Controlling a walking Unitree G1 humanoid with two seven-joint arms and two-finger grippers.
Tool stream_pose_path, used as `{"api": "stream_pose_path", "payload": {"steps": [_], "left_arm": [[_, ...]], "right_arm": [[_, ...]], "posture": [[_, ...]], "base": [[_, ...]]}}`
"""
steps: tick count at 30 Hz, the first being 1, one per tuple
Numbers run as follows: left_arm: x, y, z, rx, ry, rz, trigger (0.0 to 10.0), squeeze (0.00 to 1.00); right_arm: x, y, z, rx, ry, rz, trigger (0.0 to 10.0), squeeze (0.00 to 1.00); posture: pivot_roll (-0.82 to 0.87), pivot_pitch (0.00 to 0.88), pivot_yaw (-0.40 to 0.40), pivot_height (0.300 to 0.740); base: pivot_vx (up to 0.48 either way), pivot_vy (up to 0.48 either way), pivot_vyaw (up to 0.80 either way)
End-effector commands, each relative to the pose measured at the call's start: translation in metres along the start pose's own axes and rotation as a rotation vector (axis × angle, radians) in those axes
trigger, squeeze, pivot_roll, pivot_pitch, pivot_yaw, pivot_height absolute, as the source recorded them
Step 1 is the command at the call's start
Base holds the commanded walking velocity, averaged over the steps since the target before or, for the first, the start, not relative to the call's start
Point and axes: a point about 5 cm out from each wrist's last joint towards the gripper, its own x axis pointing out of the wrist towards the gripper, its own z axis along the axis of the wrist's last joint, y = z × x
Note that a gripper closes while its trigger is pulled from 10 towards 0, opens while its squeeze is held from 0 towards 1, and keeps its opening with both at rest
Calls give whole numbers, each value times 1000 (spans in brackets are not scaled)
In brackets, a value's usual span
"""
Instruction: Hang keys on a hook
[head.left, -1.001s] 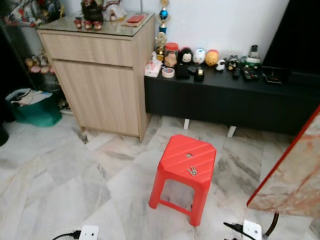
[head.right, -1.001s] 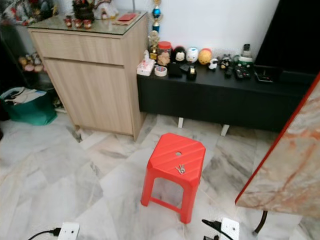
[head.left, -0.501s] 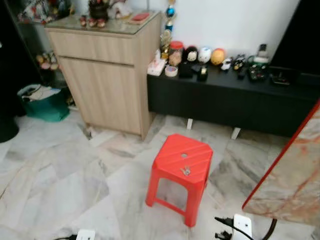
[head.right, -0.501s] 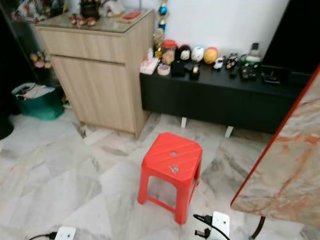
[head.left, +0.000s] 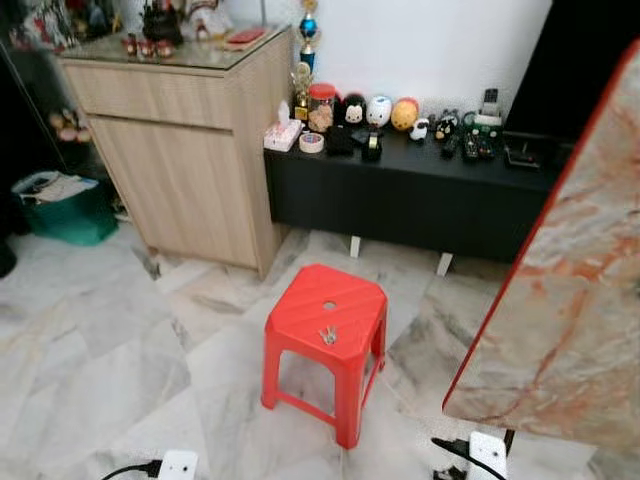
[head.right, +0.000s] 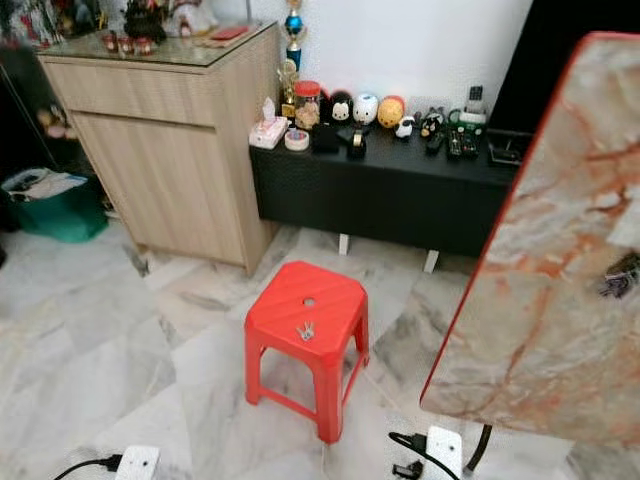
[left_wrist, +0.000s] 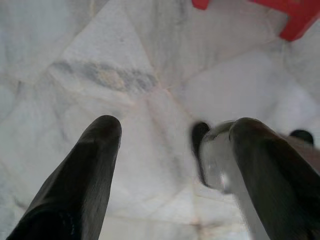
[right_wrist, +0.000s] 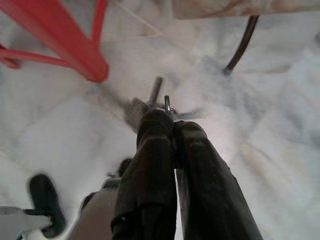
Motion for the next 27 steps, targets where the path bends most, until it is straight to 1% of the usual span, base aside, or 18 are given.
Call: {"api": "stream_pose_path", "payload": {"steps": [1,27], "left_arm": [[-1,4,-4,12,16,12,10000,0],[-1,2,-7,7,34,10,10000,0]], "right_arm": [[1,6,7,0,-22,15,10000,0],[1,5,8,-18,-22,15,10000,0]], "posture": [[56,0,-44,740],[60,0,-48,740]], "base": [[0,-296,0],[0,-295,0]]}}
